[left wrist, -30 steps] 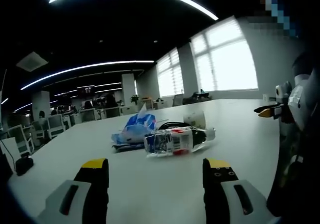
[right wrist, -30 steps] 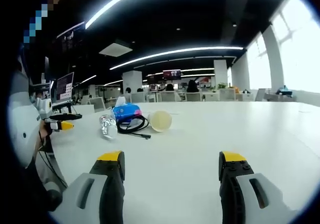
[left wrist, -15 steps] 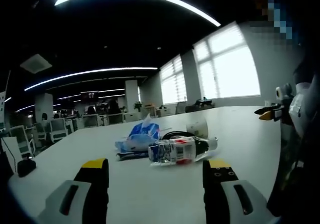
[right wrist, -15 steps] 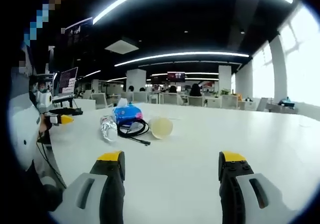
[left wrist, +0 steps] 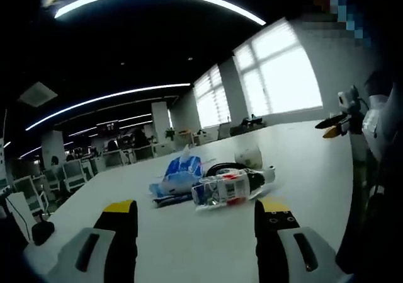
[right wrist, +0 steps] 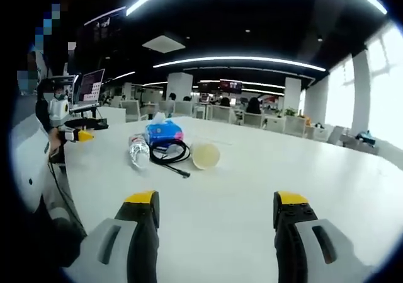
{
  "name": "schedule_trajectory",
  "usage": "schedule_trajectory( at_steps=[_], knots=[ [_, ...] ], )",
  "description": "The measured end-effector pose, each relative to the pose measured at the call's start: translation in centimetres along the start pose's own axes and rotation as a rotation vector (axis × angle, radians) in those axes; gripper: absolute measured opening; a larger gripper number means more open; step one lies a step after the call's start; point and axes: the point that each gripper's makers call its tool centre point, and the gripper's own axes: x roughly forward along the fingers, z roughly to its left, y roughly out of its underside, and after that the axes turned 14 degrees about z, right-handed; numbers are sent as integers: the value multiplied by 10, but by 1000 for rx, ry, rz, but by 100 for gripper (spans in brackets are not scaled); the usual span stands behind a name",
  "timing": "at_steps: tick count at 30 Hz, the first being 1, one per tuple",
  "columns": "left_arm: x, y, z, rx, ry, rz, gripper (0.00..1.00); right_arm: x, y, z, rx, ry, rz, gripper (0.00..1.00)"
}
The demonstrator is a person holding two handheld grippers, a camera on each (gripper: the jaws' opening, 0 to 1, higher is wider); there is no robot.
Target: Arrange the tabletop items into an orderly group along one side of the table until the central work area is clear of visible clutter.
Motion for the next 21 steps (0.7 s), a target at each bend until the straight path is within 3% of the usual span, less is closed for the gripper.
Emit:
schedule_trajectory(
  at_steps=[5,10,16,21],
  knots=[
    [1,-9,8,26,-19,-13,74,7,-3,5,-13,-25,23,68],
    [2,-18,12,87,-14,-53,73,3,-20,1,-43,-7,-11,67],
    [2,-22,30,131,-39,-39,72,4,-34,4,-74,-31,-7,63],
    [4,-21,37,137,-34,-32,64,8,-41,8,-111,-44,17,61]
  ],
)
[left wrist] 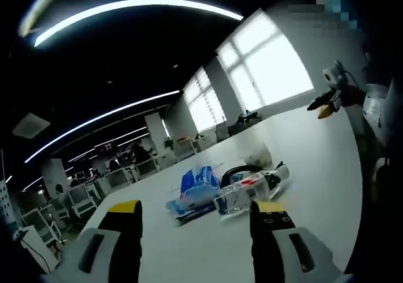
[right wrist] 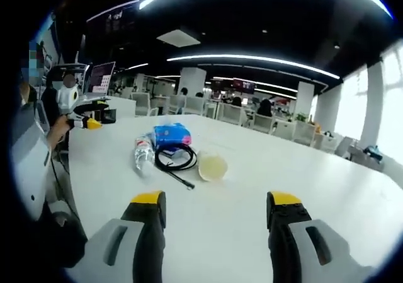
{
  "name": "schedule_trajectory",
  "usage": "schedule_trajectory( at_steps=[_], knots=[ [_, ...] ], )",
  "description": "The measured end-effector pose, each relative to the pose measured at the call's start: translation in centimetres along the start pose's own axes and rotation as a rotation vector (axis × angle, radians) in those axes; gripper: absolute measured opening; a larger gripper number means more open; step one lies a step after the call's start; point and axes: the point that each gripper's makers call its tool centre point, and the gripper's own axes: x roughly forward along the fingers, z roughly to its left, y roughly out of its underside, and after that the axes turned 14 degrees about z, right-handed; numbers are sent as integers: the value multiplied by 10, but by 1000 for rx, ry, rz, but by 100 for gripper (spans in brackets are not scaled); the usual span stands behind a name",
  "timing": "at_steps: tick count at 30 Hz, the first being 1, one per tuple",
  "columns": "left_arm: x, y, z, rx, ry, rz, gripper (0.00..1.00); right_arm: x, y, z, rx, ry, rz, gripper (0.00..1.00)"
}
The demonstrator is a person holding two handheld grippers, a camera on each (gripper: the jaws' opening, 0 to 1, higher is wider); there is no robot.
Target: Arrange the tabletop items into an orderly group along one side of the table until the central work area is clear of visible clutter.
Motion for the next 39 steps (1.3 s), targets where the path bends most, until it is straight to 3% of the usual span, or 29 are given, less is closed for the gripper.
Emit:
schedule_trajectory(
  at_steps=[5,10,16,18,23,27,31,33,35,39],
  knots=[
    [2,2,7,-36,6,-12,63,0,-16,4,-60,-16,-8,60],
    [3,-11,14,-78,15,-91,60,3,-44,14,-126,-33,-62,57],
    [13,-15,26,-71,-14,-84,56,16,-69,35,-171,-76,-118,53],
    [15,-13,30,-77,-17,-75,50,17,-72,38,-176,-79,-131,52],
    [16,-16,37,-87,-3,-89,50,19,-81,50,-211,-114,-177,40],
    [22,-17,30,-106,60,-104,50,20,-86,52,-220,-112,-183,39],
    [32,-13,24,-84,84,-74,48,23,-90,58,-241,-136,-188,27],
    [35,-13,19,-80,114,-57,41,25,-92,59,-225,-150,-187,22],
    [38,-20,17,-85,133,-77,40,27,-93,59,-223,-158,-184,26],
    [45,-26,17,-55,135,-57,38,28,-99,57,-234,-145,-190,27]
  ],
)
